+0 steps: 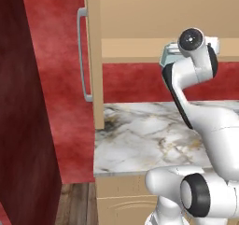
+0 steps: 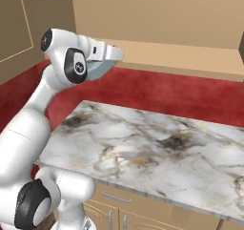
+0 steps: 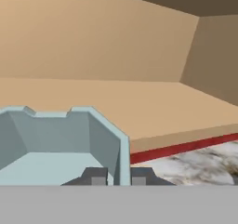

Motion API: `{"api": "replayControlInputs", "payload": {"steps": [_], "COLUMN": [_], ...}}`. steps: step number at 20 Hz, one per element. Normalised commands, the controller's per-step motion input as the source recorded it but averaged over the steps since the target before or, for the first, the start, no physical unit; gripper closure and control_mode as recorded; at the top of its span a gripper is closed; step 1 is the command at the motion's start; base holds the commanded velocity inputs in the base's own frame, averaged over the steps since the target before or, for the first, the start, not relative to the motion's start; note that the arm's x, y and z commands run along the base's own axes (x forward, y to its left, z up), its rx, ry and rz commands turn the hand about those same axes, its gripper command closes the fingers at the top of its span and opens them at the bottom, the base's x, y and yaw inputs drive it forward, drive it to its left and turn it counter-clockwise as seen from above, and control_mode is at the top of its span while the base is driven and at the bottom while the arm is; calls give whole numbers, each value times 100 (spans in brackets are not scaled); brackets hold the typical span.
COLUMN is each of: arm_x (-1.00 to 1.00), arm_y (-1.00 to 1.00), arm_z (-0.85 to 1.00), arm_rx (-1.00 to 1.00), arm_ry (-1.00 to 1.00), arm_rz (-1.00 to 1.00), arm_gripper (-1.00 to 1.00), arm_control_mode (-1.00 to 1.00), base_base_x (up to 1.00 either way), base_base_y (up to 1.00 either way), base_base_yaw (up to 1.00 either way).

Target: Retrieve the tupperware and aluminum foil from the cabinet and place them on the dining counter near the plate with potato and onion to prepare for storing leftovers.

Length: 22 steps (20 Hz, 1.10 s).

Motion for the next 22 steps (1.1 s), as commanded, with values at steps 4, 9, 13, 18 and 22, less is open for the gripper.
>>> {"api": "replayControlInputs", "payload": {"steps": [4, 9, 13, 18, 22], "arm_x": [-100, -100, -88, -75, 0], "arm_y": [20, 31, 25, 11, 0], "arm_z": [0, 0, -16, -25, 0], "arm_rx": [-4, -6, -6, -7, 0], "arm_ry": [14, 23, 33, 22, 0], "arm_rz": [18, 22, 18, 5, 0], "arm_gripper": [100, 100, 100, 100, 100], "arm_control_mode": [-100, -100, -100, 100, 100], "base_base_x": [0, 0, 0, -20, -100], "base_base_y": [0, 0, 0, 1, -5], "base_base_yaw": [0, 0, 0, 0, -10]}}
